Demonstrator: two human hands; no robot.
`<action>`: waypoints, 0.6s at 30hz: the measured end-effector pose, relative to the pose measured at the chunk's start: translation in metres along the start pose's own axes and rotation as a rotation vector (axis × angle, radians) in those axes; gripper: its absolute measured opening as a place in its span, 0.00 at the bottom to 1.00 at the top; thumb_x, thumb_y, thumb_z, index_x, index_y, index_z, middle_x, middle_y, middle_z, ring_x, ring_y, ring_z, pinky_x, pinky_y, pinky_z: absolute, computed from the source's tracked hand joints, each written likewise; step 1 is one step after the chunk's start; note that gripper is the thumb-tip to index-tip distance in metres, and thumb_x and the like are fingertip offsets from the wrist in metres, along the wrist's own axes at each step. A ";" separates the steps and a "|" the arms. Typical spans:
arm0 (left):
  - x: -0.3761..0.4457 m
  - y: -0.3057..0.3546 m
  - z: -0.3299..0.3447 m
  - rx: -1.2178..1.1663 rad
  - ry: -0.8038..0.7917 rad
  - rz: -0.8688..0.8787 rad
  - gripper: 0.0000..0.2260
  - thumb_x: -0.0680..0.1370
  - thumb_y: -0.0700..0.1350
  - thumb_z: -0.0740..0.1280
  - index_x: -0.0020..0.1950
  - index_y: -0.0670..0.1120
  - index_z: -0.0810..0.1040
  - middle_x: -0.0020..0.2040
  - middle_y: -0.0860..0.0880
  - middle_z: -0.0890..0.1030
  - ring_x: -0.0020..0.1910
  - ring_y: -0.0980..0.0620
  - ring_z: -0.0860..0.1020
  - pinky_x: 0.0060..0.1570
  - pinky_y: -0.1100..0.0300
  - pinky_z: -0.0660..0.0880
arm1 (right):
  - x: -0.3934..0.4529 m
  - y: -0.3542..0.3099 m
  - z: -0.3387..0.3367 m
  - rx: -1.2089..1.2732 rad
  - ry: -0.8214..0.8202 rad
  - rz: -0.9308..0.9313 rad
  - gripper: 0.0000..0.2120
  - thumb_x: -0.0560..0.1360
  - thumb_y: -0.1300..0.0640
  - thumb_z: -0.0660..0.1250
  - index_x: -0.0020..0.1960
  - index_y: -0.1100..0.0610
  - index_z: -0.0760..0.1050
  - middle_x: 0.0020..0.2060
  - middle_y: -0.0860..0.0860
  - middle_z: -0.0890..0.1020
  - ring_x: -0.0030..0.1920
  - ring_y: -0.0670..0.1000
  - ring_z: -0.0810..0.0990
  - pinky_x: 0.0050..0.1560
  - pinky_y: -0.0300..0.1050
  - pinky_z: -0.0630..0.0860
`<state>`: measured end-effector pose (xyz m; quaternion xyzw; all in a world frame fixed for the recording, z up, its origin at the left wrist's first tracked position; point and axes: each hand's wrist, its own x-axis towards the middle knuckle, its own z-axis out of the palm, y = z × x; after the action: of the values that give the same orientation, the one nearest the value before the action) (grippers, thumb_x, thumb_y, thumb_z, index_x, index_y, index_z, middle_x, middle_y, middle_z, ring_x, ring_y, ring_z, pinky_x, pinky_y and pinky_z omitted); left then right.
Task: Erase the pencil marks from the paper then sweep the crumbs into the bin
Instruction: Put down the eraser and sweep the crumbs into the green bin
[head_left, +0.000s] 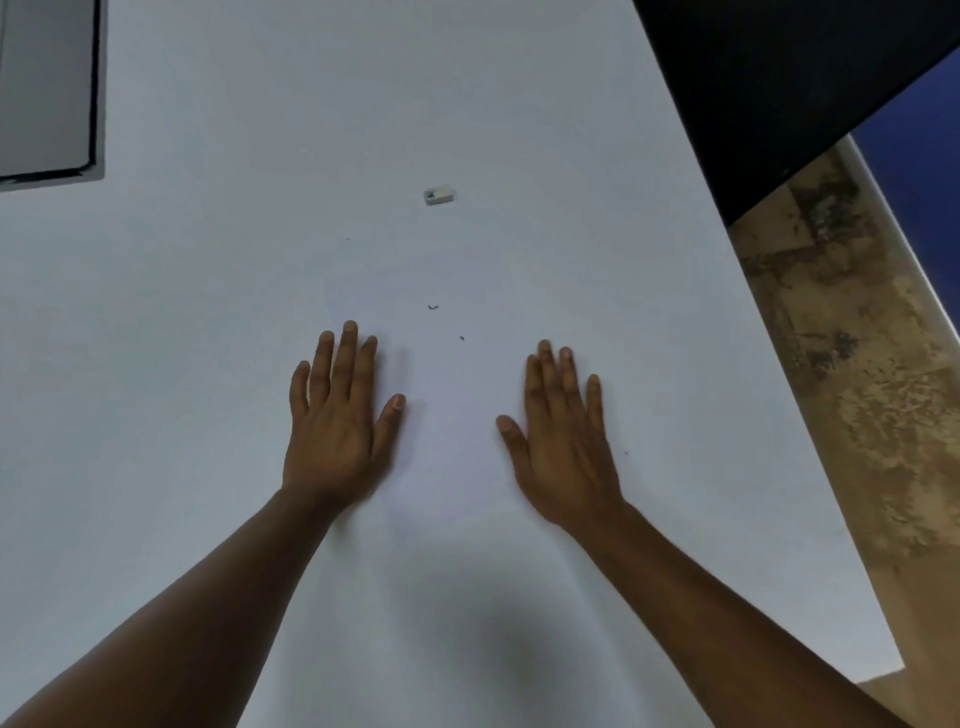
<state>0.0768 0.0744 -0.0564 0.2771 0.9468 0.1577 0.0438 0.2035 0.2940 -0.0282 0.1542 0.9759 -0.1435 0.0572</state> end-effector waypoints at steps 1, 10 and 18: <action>0.000 0.003 -0.001 0.001 0.007 0.025 0.31 0.84 0.58 0.51 0.84 0.43 0.53 0.85 0.46 0.48 0.84 0.46 0.45 0.79 0.45 0.44 | -0.006 -0.009 0.004 0.001 -0.004 -0.026 0.33 0.82 0.41 0.42 0.80 0.61 0.48 0.80 0.55 0.45 0.79 0.54 0.40 0.77 0.61 0.45; -0.025 0.053 0.029 0.013 -0.097 0.144 0.29 0.86 0.55 0.49 0.84 0.44 0.46 0.85 0.46 0.46 0.83 0.47 0.43 0.81 0.49 0.42 | -0.034 -0.032 0.030 -0.114 -0.113 -0.131 0.30 0.83 0.44 0.43 0.79 0.60 0.50 0.79 0.57 0.49 0.79 0.58 0.45 0.76 0.61 0.54; -0.025 0.054 0.031 0.083 -0.156 0.121 0.31 0.86 0.59 0.49 0.84 0.44 0.47 0.85 0.46 0.44 0.83 0.47 0.41 0.81 0.46 0.44 | -0.034 0.049 0.009 -0.208 -0.126 -0.017 0.35 0.81 0.37 0.39 0.80 0.58 0.50 0.80 0.53 0.48 0.79 0.54 0.45 0.76 0.64 0.49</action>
<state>0.1310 0.1120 -0.0689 0.3469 0.9277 0.0989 0.0962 0.2521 0.3259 -0.0447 0.1299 0.9812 -0.0516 0.1330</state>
